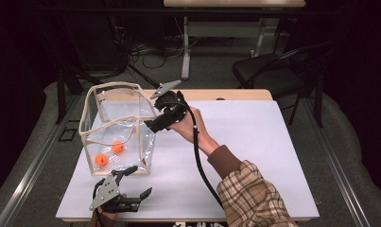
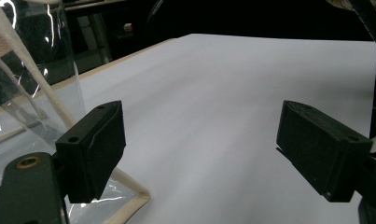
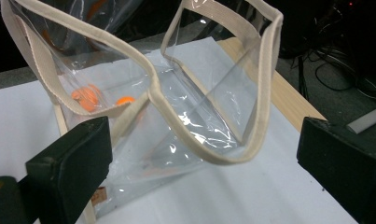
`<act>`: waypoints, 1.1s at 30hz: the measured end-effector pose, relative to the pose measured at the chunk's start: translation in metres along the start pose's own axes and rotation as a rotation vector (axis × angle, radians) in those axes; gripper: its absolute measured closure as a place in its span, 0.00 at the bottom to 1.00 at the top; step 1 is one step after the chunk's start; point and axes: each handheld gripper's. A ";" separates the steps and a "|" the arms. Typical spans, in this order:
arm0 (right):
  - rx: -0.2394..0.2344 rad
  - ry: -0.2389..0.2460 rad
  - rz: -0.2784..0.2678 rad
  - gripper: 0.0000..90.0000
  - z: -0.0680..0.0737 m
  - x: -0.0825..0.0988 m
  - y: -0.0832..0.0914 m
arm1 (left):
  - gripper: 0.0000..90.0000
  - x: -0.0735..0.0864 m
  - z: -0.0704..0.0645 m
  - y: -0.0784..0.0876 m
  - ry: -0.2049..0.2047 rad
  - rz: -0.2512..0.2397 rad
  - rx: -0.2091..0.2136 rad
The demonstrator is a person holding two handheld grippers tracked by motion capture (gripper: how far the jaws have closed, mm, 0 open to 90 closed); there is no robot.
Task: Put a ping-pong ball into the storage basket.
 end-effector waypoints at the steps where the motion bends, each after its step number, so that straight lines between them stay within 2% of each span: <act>1: 0.003 -0.003 0.002 0.03 0.000 0.002 0.002 | 0.17 0.000 0.000 0.000 0.002 -0.003 -0.001; 19: 0.073 -0.038 -0.009 0.02 -0.014 0.044 0.045 | 0.17 0.000 0.000 0.000 0.004 -0.003 0.000; 33: 0.119 -0.056 -0.003 0.03 -0.011 0.085 0.071 | 0.17 0.000 0.000 0.000 0.002 -0.002 -0.002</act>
Point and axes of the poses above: each handheld gripper's, and its own axes: y roughly backward along the jaws, x roughly out of its underside, z roughly to its left, and after that the axes turned 8 degrees about y, right-handed
